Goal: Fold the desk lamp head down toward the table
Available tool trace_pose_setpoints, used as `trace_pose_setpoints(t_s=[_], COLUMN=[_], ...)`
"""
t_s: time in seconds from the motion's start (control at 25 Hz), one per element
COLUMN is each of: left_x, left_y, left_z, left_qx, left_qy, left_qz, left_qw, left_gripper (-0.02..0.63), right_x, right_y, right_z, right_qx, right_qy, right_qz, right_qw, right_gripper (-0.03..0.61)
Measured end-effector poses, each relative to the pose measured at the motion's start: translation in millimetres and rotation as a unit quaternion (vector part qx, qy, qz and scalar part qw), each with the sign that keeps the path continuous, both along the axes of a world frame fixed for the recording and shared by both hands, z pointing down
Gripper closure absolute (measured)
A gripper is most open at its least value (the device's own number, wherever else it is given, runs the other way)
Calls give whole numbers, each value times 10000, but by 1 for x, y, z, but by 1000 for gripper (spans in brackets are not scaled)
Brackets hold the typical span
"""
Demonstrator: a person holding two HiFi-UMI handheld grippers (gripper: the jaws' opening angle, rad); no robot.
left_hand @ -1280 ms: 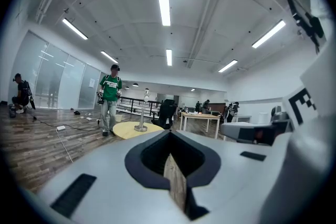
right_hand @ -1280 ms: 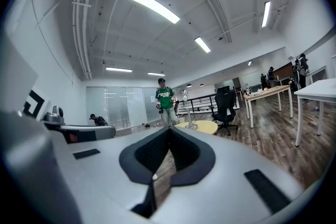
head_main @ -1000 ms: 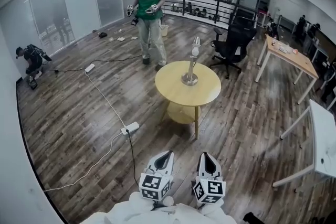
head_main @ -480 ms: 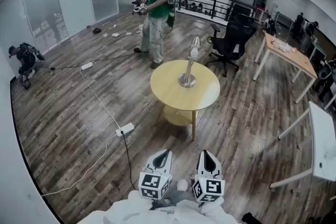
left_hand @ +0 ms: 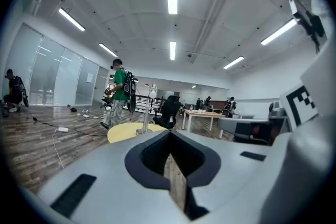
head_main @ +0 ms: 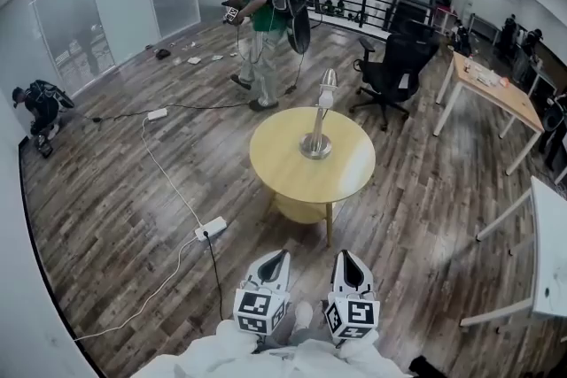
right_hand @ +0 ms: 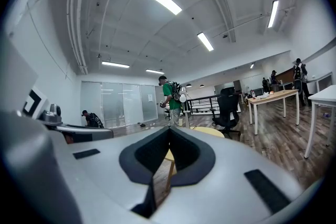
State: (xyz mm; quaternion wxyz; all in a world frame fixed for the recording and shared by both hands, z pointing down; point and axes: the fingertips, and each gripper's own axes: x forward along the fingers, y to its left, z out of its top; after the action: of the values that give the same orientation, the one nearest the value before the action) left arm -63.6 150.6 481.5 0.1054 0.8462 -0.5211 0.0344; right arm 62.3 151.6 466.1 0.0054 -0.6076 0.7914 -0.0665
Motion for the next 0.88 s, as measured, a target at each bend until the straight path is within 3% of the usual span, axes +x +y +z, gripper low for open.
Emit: trace_pose_setpoints(t_s=[0.6,0.88], left_x=[51,73], left_y=[-176,-226], left_z=[-7,2], left_qx=[68,1], left_qy=[-33,-72], left_qz=[-205,-150], left_qw=[9998,9999], left_gripper=[617,616], right_x=[41,65], right_y=[-177,-233], right_z=[-18,-6], right_qx=[330,229], right_qy=[-203,-156], right_qz=[-638,-620], right_qw=[9972,9977], right_gripper=[566,566])
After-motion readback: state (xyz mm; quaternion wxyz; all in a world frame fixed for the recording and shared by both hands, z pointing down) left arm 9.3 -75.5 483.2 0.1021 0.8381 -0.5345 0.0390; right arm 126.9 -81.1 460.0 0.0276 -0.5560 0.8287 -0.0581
